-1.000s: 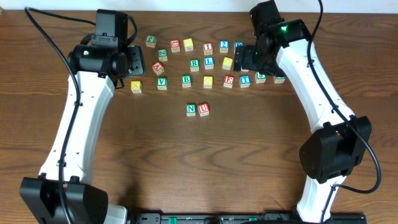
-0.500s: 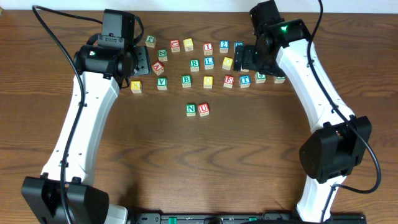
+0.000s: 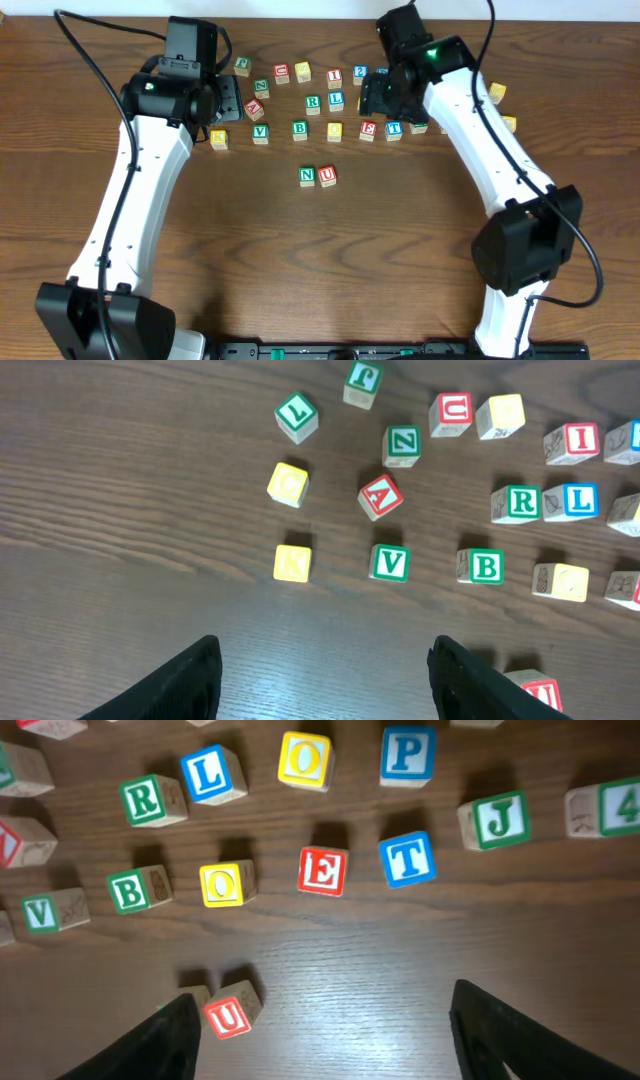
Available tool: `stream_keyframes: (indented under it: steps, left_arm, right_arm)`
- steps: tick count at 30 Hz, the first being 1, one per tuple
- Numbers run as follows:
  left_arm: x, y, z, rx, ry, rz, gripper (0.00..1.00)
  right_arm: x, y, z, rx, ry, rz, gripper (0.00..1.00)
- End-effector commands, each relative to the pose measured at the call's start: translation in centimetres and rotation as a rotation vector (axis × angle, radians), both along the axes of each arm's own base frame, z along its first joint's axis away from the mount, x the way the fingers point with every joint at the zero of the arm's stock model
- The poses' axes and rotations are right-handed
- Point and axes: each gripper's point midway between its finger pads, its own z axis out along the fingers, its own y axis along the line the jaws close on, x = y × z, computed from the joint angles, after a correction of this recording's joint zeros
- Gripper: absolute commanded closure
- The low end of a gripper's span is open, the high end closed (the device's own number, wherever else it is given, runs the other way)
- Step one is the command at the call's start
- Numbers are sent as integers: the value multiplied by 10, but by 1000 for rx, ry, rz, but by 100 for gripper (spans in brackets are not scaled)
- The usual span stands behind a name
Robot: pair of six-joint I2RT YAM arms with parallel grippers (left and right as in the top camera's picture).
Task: Spell out NEURIPS
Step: 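Lower the right gripper onto the red E block and grasp it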
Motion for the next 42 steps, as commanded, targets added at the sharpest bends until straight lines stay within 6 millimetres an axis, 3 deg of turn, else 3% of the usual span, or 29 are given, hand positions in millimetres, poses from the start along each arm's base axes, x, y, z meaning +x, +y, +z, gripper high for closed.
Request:
stream_keyframes:
  steps: [1,8,33,42]
  left_arm:
    - [-1,0,-9,-1,22,11,35]
    - [-1,0,-9,-1,22,11,35]
    - [-1,0,-10,0,24,11,35]
    - [-1,0,-10,0,24,11,35]
  right_arm:
    - [4,4,-18,-5,35,-37,29]
    - [3,15,-47,-28,84,-16,36]
    - [22,21,-132,-67,141,-24,43]
    - [29,16,-135,-100,109,-35,52]
